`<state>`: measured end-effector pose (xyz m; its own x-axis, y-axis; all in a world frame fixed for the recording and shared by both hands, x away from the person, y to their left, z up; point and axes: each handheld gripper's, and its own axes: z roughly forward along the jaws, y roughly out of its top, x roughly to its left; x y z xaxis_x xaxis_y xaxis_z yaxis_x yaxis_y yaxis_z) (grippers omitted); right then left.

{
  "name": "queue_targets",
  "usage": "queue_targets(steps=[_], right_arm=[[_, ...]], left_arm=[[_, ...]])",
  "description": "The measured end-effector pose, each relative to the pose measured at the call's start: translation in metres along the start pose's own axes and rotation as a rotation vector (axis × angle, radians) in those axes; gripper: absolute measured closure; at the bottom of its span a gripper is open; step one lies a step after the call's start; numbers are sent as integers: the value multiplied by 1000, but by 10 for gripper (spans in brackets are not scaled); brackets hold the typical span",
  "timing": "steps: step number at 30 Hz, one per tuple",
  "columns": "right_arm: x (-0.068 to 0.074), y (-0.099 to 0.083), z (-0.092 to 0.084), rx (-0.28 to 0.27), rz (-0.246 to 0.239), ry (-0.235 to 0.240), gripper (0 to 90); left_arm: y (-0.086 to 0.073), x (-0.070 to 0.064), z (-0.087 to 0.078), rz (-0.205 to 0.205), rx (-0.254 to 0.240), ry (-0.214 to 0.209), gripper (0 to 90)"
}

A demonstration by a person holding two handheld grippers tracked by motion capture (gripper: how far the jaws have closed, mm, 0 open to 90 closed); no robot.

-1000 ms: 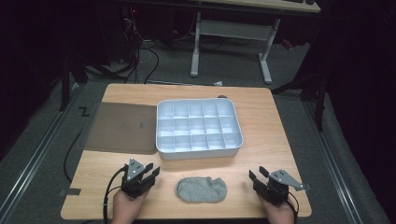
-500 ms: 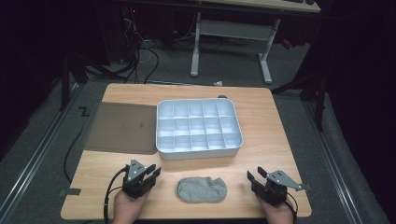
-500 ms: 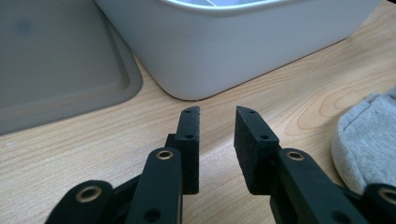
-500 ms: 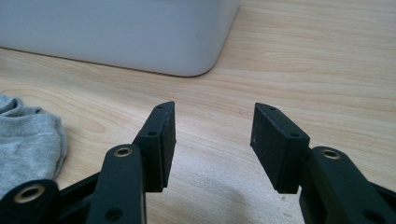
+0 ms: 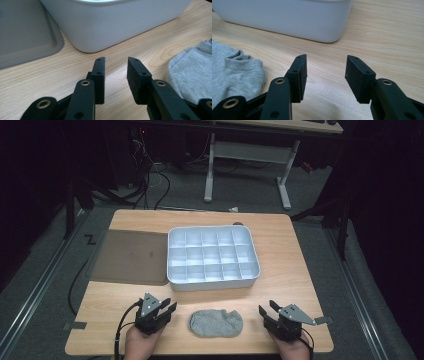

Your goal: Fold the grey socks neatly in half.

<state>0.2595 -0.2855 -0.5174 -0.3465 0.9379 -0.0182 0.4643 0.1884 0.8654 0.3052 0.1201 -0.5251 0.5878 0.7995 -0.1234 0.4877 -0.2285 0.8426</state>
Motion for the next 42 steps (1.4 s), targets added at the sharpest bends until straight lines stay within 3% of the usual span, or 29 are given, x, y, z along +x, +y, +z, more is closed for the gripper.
queue_targets(steps=[6, 7, 8, 10, 11, 12, 24, 31, 38, 42], right_arm=[[8, 1, 1, 3, -10, 21, 528], [11, 1, 2, 6, -18, 32, 527], [13, 1, 2, 9, -18, 37, 527], [15, 1, 3, 9, -21, 42, 526], [20, 2, 4, 15, -26, 57, 525], [22, 2, 4, 15, -32, 62, 524], [45, 2, 8, 45, -61, 134, 529], [57, 1, 11, 68, -79, 161, 536], [61, 1, 15, 87, -75, 171, 536], [62, 1, 19, 106, -60, 182, 525]], left_arm=[[0, -8, 3, 18, 10, -18, 681], [0, -8, 2, 49, 30, -24, 678], [0, -12, 3, 22, 12, -28, 677], [-1, -13, 3, 26, 11, -31, 674], [0, -13, 2, 53, 27, -35, 670], [-1, -17, 3, 30, 17, -51, 666], [-1, -37, 7, 65, 34, -116, 649], [-2, -47, 11, 74, 46, -149, 591], [-3, -54, 16, 99, 73, -148, 563], [-4, -57, 20, 115, 107, -138, 618]])
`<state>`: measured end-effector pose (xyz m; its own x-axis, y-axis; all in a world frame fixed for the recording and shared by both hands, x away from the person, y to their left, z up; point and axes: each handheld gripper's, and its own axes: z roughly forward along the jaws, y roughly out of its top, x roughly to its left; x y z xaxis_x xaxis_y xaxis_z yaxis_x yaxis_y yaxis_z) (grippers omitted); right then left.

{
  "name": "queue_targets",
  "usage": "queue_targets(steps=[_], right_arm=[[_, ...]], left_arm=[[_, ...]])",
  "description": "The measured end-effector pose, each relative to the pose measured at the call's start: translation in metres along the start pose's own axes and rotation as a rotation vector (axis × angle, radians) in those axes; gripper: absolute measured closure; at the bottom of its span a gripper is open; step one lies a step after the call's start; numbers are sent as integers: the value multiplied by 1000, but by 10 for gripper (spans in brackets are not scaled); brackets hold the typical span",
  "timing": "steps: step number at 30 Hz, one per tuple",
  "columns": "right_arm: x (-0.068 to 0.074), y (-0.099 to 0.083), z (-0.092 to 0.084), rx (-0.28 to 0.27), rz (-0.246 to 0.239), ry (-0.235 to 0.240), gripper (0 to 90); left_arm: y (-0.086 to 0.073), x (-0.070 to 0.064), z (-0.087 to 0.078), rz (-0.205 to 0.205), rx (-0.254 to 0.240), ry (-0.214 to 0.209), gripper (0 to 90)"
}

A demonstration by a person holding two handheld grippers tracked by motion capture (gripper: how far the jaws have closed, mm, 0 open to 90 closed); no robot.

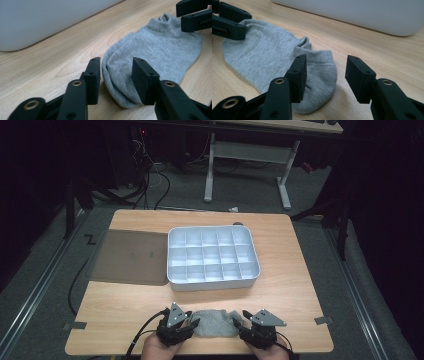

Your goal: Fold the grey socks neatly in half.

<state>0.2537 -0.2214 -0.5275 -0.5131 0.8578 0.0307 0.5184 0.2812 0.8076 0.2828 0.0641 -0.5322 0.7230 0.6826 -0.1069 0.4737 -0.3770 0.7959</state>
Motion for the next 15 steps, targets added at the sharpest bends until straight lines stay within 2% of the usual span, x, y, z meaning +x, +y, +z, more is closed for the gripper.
queue_targets(steps=[1, 5, 9, 15], right_arm=[[2, 0, 2, 21, 15, 19, 517], [5, 0, 5, 47, 23, 26, 500], [4, -1, 6, 58, 23, 27, 482], [5, -2, 3, 58, 28, 28, 470]], left_arm=[[0, -1, 1, 3, 8, 5, 640], [0, -1, 2, 2, 21, 12, 695], [0, -1, 2, -3, 30, 18, 754], [-1, 1, 3, -20, 29, 15, 780]])
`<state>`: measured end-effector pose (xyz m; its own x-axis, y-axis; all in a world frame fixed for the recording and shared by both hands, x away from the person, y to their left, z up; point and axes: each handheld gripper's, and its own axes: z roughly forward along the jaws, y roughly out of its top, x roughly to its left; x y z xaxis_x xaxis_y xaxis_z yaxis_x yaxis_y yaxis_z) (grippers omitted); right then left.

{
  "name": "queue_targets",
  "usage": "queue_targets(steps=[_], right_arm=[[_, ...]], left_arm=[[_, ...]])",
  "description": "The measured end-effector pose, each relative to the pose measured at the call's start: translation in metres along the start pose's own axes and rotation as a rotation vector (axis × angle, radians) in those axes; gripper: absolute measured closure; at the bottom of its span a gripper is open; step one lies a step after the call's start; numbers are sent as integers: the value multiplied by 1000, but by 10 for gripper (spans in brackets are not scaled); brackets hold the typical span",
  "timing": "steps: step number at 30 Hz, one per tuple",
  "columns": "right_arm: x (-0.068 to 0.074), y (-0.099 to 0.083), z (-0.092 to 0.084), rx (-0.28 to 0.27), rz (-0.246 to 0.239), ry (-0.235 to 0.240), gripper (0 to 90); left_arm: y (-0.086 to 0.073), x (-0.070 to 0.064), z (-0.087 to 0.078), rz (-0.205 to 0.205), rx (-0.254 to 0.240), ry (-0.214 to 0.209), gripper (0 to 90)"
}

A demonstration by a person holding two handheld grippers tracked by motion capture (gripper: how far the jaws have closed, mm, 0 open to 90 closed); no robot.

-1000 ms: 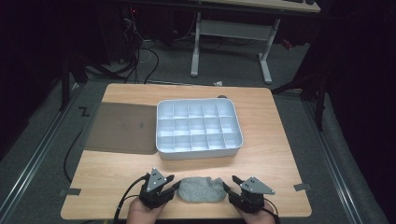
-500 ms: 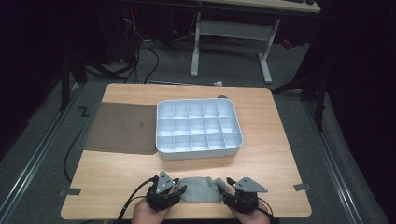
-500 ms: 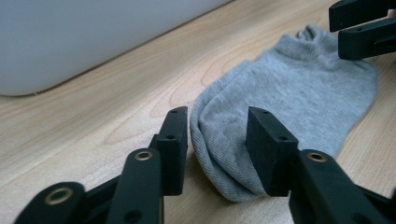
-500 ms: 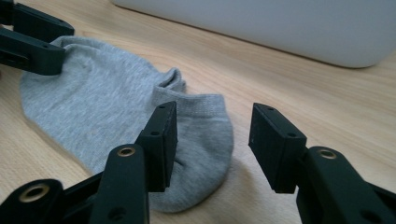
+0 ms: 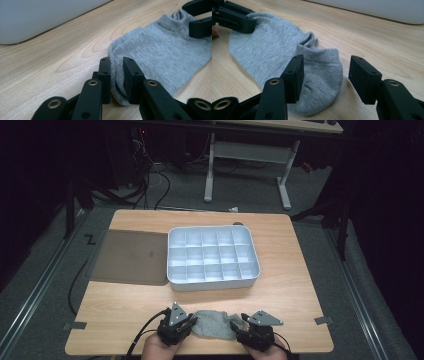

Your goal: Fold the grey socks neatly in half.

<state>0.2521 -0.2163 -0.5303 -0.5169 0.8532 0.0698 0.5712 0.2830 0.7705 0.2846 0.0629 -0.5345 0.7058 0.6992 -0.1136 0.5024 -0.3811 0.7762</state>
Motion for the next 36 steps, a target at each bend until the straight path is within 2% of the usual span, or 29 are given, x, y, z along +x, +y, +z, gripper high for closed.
queue_targets(steps=[5, 7, 10, 15, 21, 24, 26, 28, 30, 34, 36], right_arm=[[0, -2, 0, 17, 14, 18, 466], [3, -4, -3, 11, 26, 24, 463], [7, -6, -7, 0, 13, 13, 464], [9, -6, -13, -21, 21, 16, 474], [9, -9, -7, 24, 30, 38, 477], [12, -10, -6, 28, 26, 17, 525], [15, -10, -6, 33, 2, 4, 574], [15, -10, -7, 34, 9, 8, 592], [12, -10, -7, 34, 35, 32, 614], [4, -10, -10, 33, 87, 51, 587], [3, -10, -10, 36, 82, 48, 581]], left_arm=[[0, 1, 0, -4, 2, 6, 805], [0, 1, 0, -7, 2, 9, 815], [0, 1, 0, -7, 2, 11, 821], [0, 1, 0, -8, 3, 10, 822], [0, 1, 0, -10, 3, 11, 823], [0, 2, 0, -11, 2, 11, 823], [0, 2, 0, -18, 1, 6, 823], [0, 2, 0, -19, 1, 5, 823], [0, 3, 0, -24, -1, 5, 824], [0, 3, 0, -24, -2, 4, 826], [0, 3, 0, -24, -1, 4, 826]])
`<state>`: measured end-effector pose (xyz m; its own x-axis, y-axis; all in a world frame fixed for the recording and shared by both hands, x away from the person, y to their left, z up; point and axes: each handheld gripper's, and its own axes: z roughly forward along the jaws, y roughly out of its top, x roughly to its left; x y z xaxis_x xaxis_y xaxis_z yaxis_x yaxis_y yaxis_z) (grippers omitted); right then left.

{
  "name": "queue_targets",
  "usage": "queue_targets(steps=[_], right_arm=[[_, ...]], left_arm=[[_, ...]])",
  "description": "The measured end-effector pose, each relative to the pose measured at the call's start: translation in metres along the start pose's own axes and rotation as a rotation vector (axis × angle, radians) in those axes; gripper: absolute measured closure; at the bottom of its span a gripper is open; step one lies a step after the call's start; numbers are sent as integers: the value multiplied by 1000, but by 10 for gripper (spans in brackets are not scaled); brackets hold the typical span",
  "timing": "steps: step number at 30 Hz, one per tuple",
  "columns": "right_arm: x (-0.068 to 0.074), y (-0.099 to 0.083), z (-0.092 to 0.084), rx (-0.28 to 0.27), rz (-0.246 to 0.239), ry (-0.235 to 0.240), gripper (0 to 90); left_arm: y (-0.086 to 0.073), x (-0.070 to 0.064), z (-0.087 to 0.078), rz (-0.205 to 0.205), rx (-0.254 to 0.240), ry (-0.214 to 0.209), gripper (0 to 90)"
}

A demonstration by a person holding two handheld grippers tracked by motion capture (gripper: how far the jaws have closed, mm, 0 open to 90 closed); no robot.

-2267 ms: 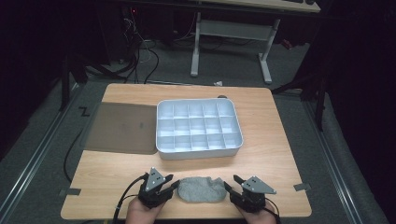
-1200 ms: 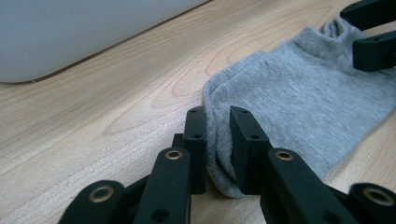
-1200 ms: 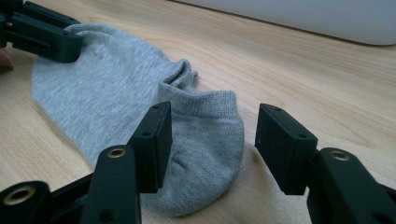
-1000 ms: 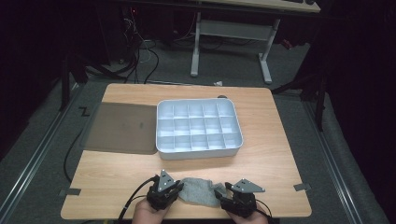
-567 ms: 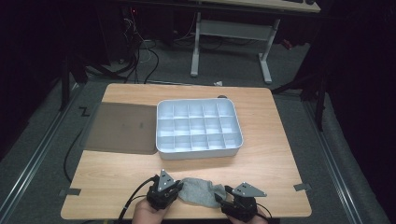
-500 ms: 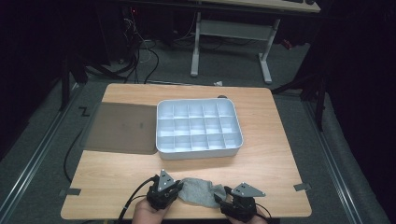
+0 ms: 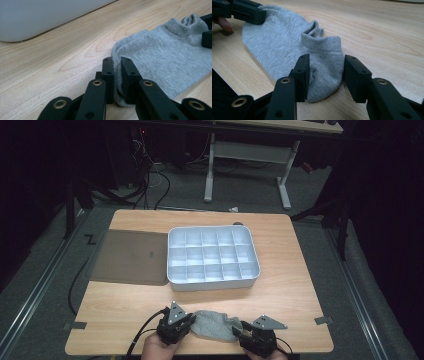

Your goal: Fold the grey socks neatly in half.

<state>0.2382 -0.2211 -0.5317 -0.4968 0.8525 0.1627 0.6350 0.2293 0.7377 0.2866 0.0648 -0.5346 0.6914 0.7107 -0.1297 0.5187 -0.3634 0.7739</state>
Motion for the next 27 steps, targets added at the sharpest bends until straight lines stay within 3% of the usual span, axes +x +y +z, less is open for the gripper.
queue_targets(steps=[4, 7, 11, 25, 27], right_arm=[[2, 0, 0, 2, -19, -19, 630], [3, -1, 0, 2, -23, -4, 746], [4, -1, 0, -2, -19, 6, 799], [-2, 5, -12, -39, -14, -56, 805], [0, 9, -16, -43, -42, -92, 803]], left_arm=[[0, 0, 0, 0, 0, 0, 827], [0, 0, 0, -1, 0, 0, 829], [0, 0, 0, 0, 2, -2, 830], [3, -11, 0, -16, -15, -52, 830], [6, -14, -1, -22, -32, -57, 828]])
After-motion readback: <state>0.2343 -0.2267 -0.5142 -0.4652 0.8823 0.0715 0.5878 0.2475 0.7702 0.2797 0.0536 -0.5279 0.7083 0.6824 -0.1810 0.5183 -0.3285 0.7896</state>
